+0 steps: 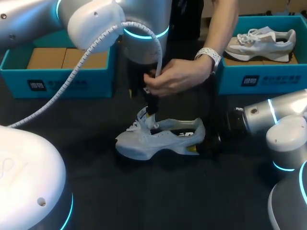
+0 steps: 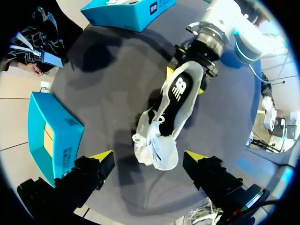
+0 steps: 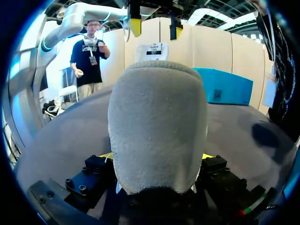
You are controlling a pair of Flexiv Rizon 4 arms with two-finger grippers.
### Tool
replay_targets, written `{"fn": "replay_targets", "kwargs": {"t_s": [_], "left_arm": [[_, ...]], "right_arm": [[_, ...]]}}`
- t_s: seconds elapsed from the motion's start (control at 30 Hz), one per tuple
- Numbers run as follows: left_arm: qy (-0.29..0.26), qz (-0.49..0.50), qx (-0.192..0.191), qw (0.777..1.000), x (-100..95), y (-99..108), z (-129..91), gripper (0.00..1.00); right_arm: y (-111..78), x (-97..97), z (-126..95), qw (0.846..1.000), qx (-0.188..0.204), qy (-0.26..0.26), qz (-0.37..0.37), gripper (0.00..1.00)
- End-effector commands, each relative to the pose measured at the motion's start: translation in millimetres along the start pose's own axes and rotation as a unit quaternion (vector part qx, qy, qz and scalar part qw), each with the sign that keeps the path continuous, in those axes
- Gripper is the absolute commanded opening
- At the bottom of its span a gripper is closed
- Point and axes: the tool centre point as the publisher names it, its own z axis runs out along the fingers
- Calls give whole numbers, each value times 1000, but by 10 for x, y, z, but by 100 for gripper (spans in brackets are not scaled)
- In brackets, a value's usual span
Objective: Take the shoe out of the shoebox, open the shoe tongue, remove and reinsert the insole, then place the shoe into the shoebox
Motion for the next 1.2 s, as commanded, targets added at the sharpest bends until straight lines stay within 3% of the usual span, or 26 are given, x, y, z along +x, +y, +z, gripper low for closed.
{"fn": "replay_targets", "kwargs": {"t_s": [0.03, 0.7, 0.77, 0.83, 1.0, 1.07, 1.2], "left_arm": [[0, -1, 2, 1000, 0, -1, -71, 100], [28, 47, 21, 998, 207, -228, -218, 97], [28, 56, 23, 998, 244, -250, -222, 78], [25, 63, 25, 997, 285, -266, -210, 71], [25, 84, 24, 996, 351, -327, -168, 34], [25, 97, 26, 995, 384, -351, -156, 0], [33, 144, 30, 989, 447, -388, -141, 0]], "right_arm": [[-11, 1, 21, 1000, 2, 0, 0, 0], [-11, 1, 21, 1000, 2, 0, 0, 0], [-11, 1, 21, 1000, 2, 0, 0, 0], [-11, 1, 21, 1000, 2, 0, 0, 0], [-11, 1, 21, 1000, 2, 0, 0, 0], [-11, 1, 21, 1000, 2, 0, 0, 0], [-11, 1, 21, 1000, 2, 0, 0, 0]]}}
